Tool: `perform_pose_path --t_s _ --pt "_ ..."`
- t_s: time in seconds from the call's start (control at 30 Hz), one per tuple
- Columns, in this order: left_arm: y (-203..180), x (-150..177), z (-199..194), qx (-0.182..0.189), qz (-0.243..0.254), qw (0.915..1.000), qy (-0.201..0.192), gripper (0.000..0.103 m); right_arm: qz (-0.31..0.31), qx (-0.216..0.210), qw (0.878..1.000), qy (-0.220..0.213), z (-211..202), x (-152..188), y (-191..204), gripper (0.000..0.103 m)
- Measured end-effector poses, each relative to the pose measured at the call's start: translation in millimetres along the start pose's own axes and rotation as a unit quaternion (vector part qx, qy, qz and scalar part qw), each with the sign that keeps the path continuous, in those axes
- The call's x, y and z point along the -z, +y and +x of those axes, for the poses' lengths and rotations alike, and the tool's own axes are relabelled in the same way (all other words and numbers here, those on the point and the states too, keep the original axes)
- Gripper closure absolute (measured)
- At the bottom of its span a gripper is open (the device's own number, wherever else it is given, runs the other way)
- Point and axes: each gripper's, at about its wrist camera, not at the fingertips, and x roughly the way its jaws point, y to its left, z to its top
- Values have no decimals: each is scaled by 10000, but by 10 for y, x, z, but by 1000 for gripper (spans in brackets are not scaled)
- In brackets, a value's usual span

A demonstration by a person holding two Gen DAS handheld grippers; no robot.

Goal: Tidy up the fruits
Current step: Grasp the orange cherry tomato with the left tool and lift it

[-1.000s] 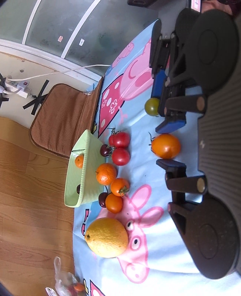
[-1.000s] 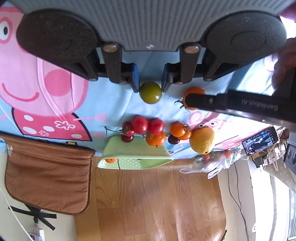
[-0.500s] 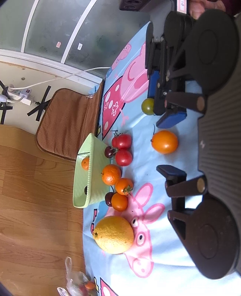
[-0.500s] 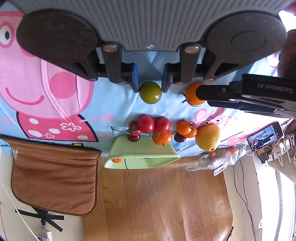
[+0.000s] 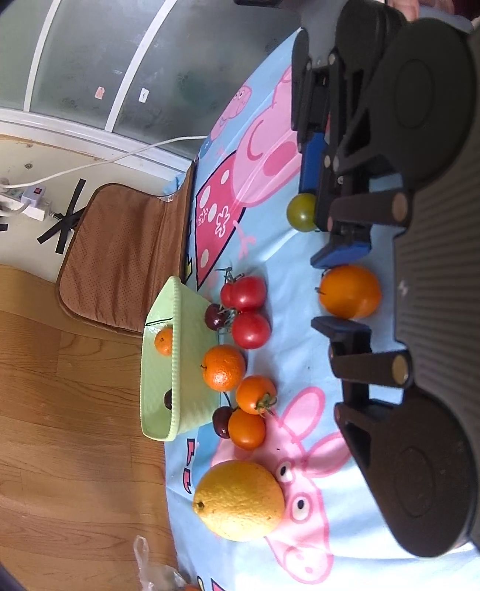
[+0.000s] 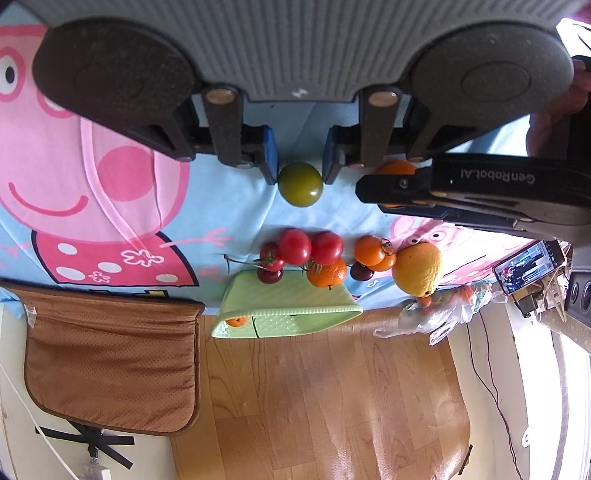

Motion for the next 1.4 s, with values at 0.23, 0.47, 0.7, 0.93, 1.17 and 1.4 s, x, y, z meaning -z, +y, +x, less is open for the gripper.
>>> perform_pose_path --t_s 0.23,0.47,0.7,0.93,1.17,1.4 --pt "24 95 -141 -3 -53 10000 -33 74 -181 74 9998 -41 -54 26 69 75" --pt "64 111 -154 15 -162 9999 -56 72 -229 56 9997 -3 -59 52 99 75" --pt "36 126 -155 -30 -100 9999 -78 72 -145 37 9999 -8 -52 52 91 75" --pt "50 124 -156 33 -132 9999 -81 73 -132 69 9999 -32 -56 57 100 75" --pt "74 113 -146 88 -144 9998 -65 73 -103 67 9999 -6 -48 52 89 75" --pt "68 112 -134 93 -106 9999 -63 73 -99 64 9999 1 -42 49 88 75"
